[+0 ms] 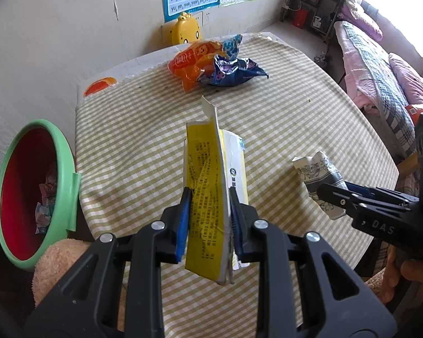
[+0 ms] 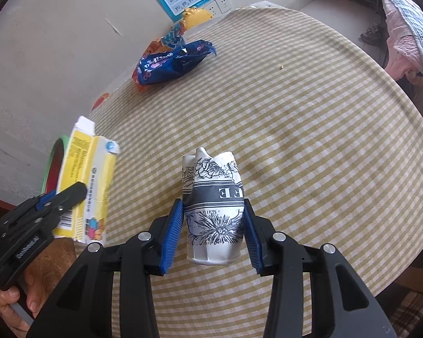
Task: Collect trash
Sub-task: 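Carry the yellow carton and paper cup over the bucket and release both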
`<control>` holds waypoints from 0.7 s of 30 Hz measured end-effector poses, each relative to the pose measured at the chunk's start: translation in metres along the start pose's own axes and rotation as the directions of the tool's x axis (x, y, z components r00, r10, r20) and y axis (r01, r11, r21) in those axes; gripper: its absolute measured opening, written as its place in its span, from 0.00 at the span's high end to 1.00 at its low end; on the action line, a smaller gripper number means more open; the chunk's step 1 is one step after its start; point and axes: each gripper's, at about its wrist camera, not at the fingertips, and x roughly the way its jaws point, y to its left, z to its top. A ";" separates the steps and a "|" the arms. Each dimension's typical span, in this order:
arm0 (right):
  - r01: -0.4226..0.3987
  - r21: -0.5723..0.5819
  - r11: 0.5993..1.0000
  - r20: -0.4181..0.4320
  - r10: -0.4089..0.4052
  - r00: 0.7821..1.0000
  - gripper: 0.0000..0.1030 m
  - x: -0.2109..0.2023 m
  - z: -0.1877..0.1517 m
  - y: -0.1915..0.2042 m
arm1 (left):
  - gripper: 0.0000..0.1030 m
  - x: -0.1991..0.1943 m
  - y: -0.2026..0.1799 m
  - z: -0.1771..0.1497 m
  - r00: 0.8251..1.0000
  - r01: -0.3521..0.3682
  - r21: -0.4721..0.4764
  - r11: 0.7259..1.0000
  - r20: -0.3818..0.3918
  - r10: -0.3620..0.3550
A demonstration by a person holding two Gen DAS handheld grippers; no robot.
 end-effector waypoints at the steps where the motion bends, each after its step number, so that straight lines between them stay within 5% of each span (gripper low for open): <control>1: 0.010 0.002 1.000 0.006 -0.010 1.000 0.62 -0.001 0.000 -0.001 | 0.76 -0.004 0.002 0.001 1.000 0.001 0.000 1.000 0.010 -0.001; 9: 0.084 0.010 0.996 0.072 -0.085 0.994 0.62 -0.022 -0.002 0.004 | 0.76 -0.039 0.022 0.004 0.995 -0.004 -0.013 1.000 0.100 0.005; 21: 0.126 -0.067 0.990 0.215 -0.109 0.970 0.70 -0.075 -0.012 0.074 | 0.76 -0.076 0.064 0.003 0.980 -0.017 -0.049 0.999 0.196 0.026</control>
